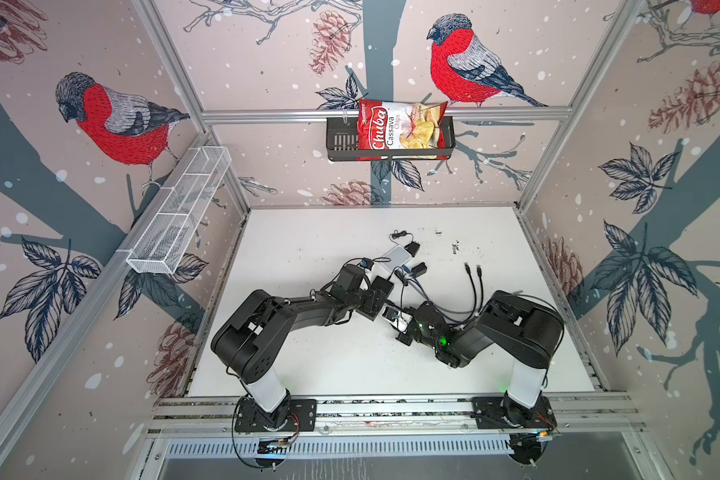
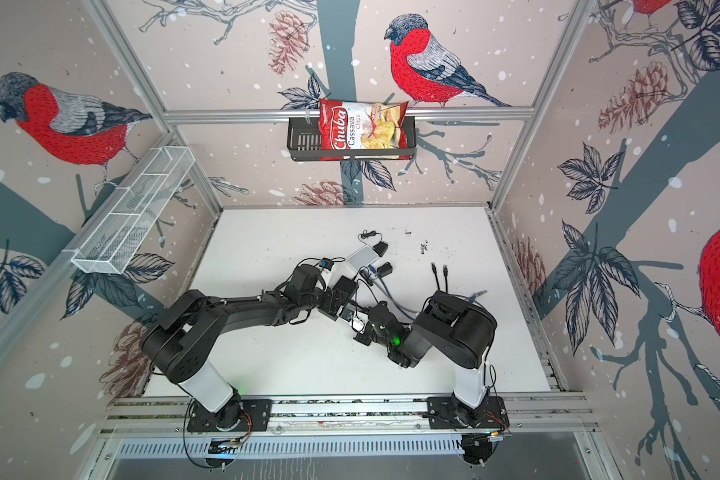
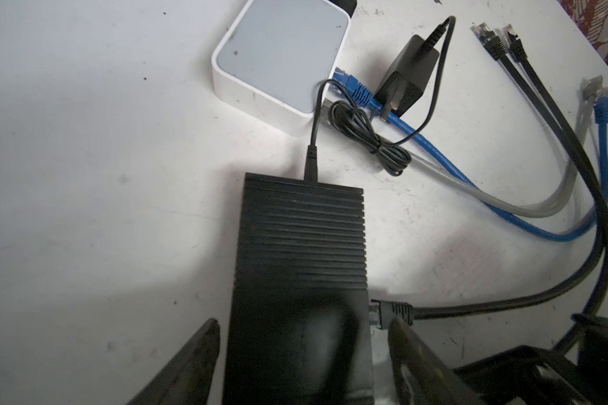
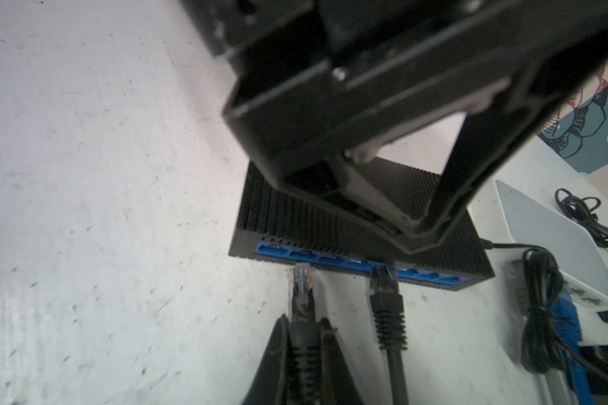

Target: Insert the plug into the switch port

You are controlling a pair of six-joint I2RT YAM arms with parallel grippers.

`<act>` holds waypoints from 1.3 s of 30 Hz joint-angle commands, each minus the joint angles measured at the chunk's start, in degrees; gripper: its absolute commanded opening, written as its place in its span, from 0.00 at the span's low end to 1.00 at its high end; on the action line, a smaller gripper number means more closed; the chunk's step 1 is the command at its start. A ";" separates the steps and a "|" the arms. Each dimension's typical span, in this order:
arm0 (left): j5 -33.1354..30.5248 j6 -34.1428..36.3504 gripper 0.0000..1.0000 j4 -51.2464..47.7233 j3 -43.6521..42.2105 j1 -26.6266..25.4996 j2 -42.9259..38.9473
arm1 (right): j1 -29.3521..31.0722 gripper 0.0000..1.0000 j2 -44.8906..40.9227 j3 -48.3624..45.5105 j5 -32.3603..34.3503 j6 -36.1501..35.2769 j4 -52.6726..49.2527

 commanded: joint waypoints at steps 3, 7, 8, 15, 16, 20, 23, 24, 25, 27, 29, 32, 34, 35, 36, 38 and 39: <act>2.61 -1.49 0.75 3.36 -0.59 0.09 -0.21 | 0.06 0.09 0.92 0.28 0.87 1.34 1.54; 3.32 -2.59 0.75 3.99 -0.93 0.09 -0.56 | -0.02 0.09 1.53 0.71 0.19 1.54 1.48; 3.51 -2.88 0.75 4.27 -1.08 0.13 -0.57 | 0.02 0.09 1.67 0.86 0.12 1.51 1.47; 3.98 -4.00 0.74 4.75 -1.38 0.09 -0.39 | -0.01 0.09 2.07 1.32 0.19 1.77 1.40; 3.90 -4.24 0.74 4.70 -1.39 0.10 -0.33 | 0.00 0.09 2.05 1.42 0.12 1.78 1.05; 3.05 -4.72 0.74 4.36 -1.68 0.09 -0.43 | 0.23 0.09 1.39 1.52 0.18 1.71 -1.01; 2.45 -4.95 0.74 4.18 -1.72 0.09 -0.46 | 0.47 0.08 0.32 1.36 0.42 1.45 -3.14; 2.22 -5.06 0.74 4.28 -1.74 0.09 -0.41 | 0.53 0.08 -0.13 1.19 0.44 1.38 -3.54; 2.21 -5.11 0.74 4.33 -1.65 0.09 -0.38 | 0.56 0.08 -0.64 1.00 0.56 1.42 -3.96; 1.91 -5.14 0.74 4.22 -1.40 0.09 -0.37 | 0.63 0.08 -1.20 0.91 0.62 1.42 -4.92; 1.74 -5.15 0.74 4.00 -1.30 0.09 -0.16 | 0.71 0.08 -1.61 0.99 0.65 1.42 -5.81; 1.69 -5.40 0.73 3.76 -1.04 0.15 -0.03 | 0.83 0.08 -1.83 1.80 0.31 1.64 -7.83; 1.45 -5.41 0.73 3.85 -1.28 0.09 -0.07 | 1.02 0.08 -1.54 2.43 0.39 1.94 -8.80; 1.36 -5.50 0.73 3.94 -1.38 0.12 -0.04 | 1.07 0.08 -1.35 2.73 0.35 1.91 -9.40; 1.34 -5.53 0.73 3.86 -1.39 0.09 -0.04 | 1.20 0.08 -1.29 2.75 0.68 2.16 -9.16; 1.25 -5.74 0.73 3.98 -1.55 0.13 -0.18 | 1.20 0.08 -1.29 2.64 0.74 2.80 -8.40; 1.32 -5.79 0.73 4.17 -1.69 0.09 -0.18 | 1.20 0.08 -1.25 2.82 0.81 2.82 -8.39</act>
